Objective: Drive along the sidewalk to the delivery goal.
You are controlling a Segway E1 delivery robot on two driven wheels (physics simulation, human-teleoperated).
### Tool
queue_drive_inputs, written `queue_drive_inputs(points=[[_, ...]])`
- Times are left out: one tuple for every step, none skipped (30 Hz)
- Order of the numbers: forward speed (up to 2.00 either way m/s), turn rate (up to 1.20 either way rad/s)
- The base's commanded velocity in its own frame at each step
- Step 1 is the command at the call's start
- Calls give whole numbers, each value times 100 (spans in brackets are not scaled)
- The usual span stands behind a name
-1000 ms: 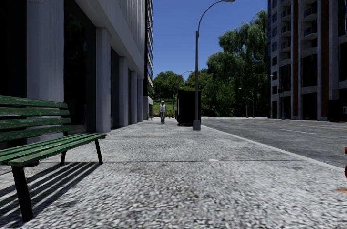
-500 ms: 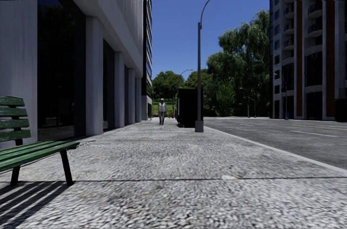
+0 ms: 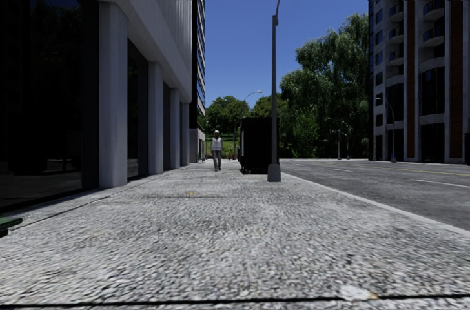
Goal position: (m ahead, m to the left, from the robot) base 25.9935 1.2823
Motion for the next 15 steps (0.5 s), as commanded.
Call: queue_drive_inputs(points=[[175,4],[175,6],[175,14],[175,17],[175,20],[175,25],[175,25],[175,28],[175,29],[175,29],[175,29],[175,29],[175,29],[175,29],[175,29]])
